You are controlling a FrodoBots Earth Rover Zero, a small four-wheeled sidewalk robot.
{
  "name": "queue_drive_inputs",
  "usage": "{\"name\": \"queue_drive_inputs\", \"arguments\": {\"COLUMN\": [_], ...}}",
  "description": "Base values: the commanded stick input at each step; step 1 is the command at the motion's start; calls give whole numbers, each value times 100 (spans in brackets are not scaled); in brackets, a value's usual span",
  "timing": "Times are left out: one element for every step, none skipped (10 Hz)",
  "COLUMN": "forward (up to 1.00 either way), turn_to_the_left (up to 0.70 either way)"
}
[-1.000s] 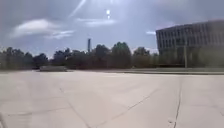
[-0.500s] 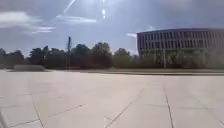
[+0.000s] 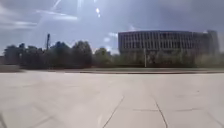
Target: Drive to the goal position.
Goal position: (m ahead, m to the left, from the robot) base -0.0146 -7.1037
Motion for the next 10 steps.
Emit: {"name": "queue_drive_inputs", "arguments": {"forward": [70, 70, 70, 70, 70, 70, 70, 70, 70, 70], "turn_to_the_left": [-34, -34, -34, -34, -34, -34, -34, -34, -34, -34]}}
